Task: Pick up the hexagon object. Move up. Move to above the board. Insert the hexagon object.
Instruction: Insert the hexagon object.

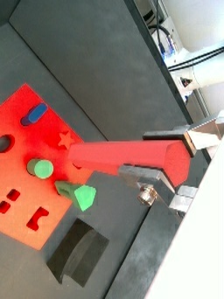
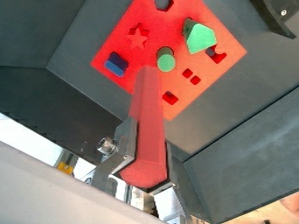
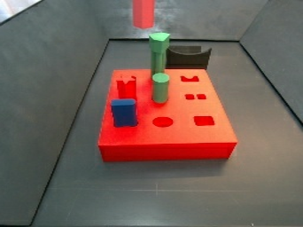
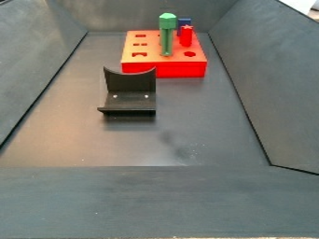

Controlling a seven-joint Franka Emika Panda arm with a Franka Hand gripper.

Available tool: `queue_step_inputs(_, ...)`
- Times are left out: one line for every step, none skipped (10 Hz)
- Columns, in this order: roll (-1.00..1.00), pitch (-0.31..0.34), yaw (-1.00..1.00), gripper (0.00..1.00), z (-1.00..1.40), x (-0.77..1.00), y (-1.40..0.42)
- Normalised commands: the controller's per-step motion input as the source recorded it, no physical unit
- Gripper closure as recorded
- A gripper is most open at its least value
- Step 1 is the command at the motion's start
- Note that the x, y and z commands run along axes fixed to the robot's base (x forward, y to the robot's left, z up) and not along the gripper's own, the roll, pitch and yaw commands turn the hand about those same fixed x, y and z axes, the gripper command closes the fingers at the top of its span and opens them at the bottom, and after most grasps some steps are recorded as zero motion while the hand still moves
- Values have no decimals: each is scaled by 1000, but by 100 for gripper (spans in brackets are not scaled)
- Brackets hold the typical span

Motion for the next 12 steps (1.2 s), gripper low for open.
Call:
queue_step_inputs(0,0,0,100,0,-134,-11)
queue_step_inputs(-41,-50,111,100,0,-460,146)
queue_step_inputs(-47,-83,31,100,0,-929,414)
queue_step_inputs(0,-31,51,100,0,-923,514)
queue_step_inputs(-100,-113,69,100,-151,-674,614)
queue_step_inputs(-291,-184,0,100,-406,-469,680)
queue_step_inputs(-319,-210,-177,100,-417,-169,483)
queue_step_inputs(-321,-211,-269,100,-394,0,414)
queue_step_inputs(-323,-181,-257,100,-417,0,414)
queue_step_inputs(-214,-104,-231,100,-634,203,214)
queue_step_inputs(0,24,-66,100,-671,391,0)
queue_step_inputs(69,59,-54,100,-686,426,0)
